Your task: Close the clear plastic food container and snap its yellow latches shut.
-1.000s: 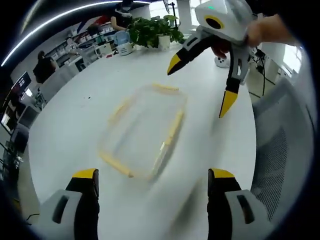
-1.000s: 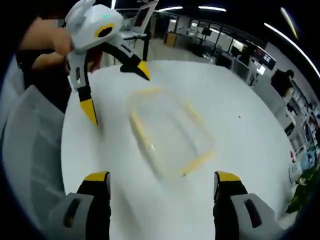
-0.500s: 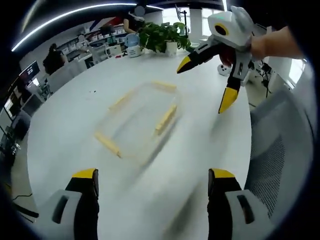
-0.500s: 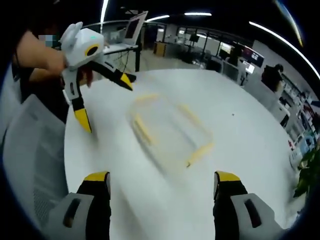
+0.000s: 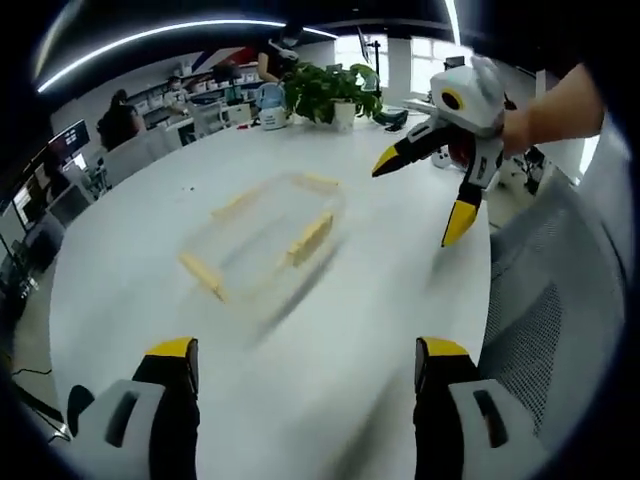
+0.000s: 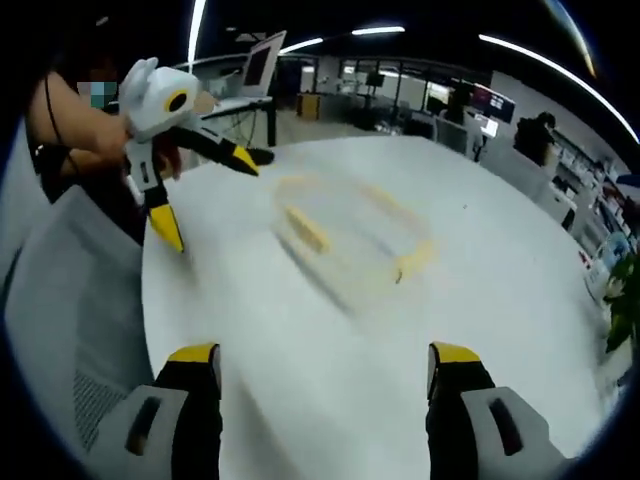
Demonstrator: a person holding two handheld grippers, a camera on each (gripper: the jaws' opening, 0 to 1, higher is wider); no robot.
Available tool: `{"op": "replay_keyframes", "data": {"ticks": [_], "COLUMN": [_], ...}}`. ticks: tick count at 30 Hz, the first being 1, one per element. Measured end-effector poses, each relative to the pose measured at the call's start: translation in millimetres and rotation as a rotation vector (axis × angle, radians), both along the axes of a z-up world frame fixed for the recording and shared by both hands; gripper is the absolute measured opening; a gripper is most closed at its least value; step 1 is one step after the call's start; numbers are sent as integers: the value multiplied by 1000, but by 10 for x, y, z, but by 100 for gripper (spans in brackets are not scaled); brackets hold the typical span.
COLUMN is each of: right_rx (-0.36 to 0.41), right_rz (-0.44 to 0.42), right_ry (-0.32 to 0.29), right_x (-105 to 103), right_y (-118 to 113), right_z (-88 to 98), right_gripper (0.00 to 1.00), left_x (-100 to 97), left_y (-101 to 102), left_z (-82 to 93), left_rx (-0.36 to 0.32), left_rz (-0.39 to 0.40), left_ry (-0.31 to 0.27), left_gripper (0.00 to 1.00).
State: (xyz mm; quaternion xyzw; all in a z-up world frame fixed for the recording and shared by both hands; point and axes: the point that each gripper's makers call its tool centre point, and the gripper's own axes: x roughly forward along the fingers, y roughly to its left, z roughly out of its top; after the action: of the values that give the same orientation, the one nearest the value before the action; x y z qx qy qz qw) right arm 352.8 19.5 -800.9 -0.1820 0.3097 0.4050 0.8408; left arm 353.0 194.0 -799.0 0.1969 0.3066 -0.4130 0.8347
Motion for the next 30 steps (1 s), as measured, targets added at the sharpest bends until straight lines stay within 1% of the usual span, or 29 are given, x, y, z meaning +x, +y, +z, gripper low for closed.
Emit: {"op": "replay_keyframes", "data": {"ticks": [8,10,16,20,26,28,30], "right_rx": [41,46,61,77,85,88,88], "right_rz": [-23,-31,-49,-69,-85,-95,-105], "right_ry": [-10,-13,-31,-31,-42,-45,-49], "right_x": [-98,-125,-179,-223,-294,-312,-331], "right_y": [-3,-7,-40,-79,-149,-183,-215], "right_z": [2,7,32,48,73,79,88], "right_gripper": [85,85,86,86,86,86,86], "left_x": [-74,-94,-167,-209,-251,-264,-297], "left_y": [56,52,59,96,153,192,207], "left_z": [-3,15,15,20,101,83,101], "left_rx": [-31,-51,-70,-87,-117,-119,-127], "left_rz": [22,30,40,52,66,78,81], "left_ry": [-9,-15,-25,-17,-44,-42,-45], "left_gripper": [91,91,91,91,91,91,91]}}
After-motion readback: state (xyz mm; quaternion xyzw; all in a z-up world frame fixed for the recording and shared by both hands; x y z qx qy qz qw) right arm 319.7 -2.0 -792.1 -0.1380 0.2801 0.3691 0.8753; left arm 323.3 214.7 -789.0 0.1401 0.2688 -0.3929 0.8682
